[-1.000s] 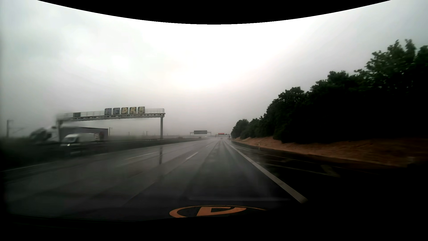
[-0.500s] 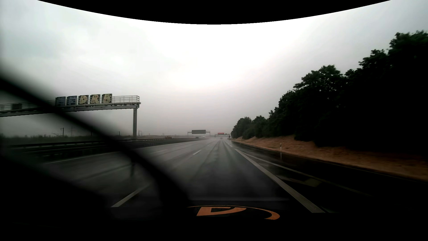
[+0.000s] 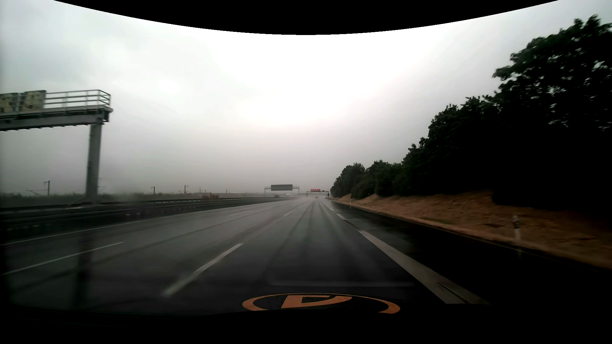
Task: Follow the waypoints while adhering to traffic rules and regulations
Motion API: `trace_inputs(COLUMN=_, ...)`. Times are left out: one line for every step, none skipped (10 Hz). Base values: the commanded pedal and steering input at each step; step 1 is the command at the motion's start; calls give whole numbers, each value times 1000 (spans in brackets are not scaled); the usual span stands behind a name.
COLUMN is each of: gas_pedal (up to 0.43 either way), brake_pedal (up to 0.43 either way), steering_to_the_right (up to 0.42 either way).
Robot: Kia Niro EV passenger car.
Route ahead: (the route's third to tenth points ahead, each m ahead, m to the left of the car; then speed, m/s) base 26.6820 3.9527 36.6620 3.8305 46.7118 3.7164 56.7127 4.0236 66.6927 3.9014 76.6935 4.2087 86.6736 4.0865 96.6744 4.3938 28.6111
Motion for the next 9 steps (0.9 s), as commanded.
trace_inputs(gas_pedal=240, brake_pedal=0, steering_to_the_right=-1)
trace_inputs(gas_pedal=240, brake_pedal=0, steering_to_the_right=-1)
trace_inputs(gas_pedal=240, brake_pedal=0, steering_to_the_right=-1)
trace_inputs(gas_pedal=228, brake_pedal=0, steering_to_the_right=-1)
trace_inputs(gas_pedal=220, brake_pedal=0, steering_to_the_right=-1)
trace_inputs(gas_pedal=220, brake_pedal=0, steering_to_the_right=-1)
trace_inputs(gas_pedal=220, brake_pedal=0, steering_to_the_right=-1)
trace_inputs(gas_pedal=220, brake_pedal=0, steering_to_the_right=-1)
trace_inputs(gas_pedal=220, brake_pedal=0, steering_to_the_right=-1)
